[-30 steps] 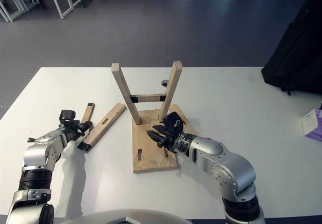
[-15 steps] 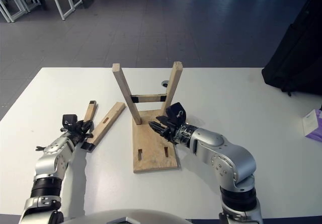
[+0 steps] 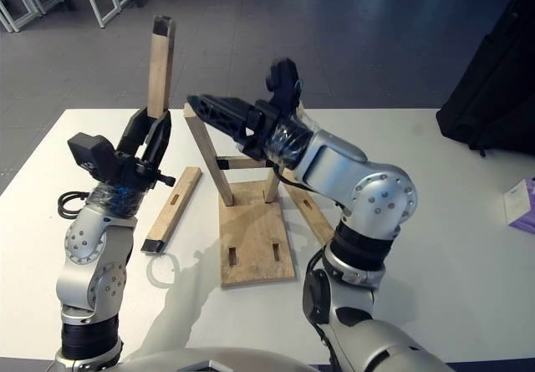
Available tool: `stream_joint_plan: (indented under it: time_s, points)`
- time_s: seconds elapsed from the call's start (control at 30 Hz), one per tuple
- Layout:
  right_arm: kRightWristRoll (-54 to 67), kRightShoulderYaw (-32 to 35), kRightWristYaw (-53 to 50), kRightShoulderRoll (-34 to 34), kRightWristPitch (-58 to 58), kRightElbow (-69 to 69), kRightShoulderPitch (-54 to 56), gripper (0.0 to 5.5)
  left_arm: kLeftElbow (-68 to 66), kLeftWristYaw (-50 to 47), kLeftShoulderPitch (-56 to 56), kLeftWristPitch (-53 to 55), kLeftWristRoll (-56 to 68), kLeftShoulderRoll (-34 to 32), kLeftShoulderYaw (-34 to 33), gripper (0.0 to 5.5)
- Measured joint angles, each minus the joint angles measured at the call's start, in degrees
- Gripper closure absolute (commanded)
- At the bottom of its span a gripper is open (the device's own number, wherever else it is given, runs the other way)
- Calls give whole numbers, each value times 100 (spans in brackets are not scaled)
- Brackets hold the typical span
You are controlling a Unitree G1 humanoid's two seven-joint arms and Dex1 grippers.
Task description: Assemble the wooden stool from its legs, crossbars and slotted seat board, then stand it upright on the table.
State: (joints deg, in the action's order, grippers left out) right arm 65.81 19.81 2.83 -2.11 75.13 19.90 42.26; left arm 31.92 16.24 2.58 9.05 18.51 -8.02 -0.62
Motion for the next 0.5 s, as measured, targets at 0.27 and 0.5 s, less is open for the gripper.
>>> stream_joint_plan:
  time_s: [0.27,0.5]
  points:
    - [516,-39,-397,77,-634,-1059,626,209,32,310,4,125,-12,-154,551,418]
    - [419,-285,-256,180,-956,-1509,780,348,33,307,16,132,-34,-172,632,418]
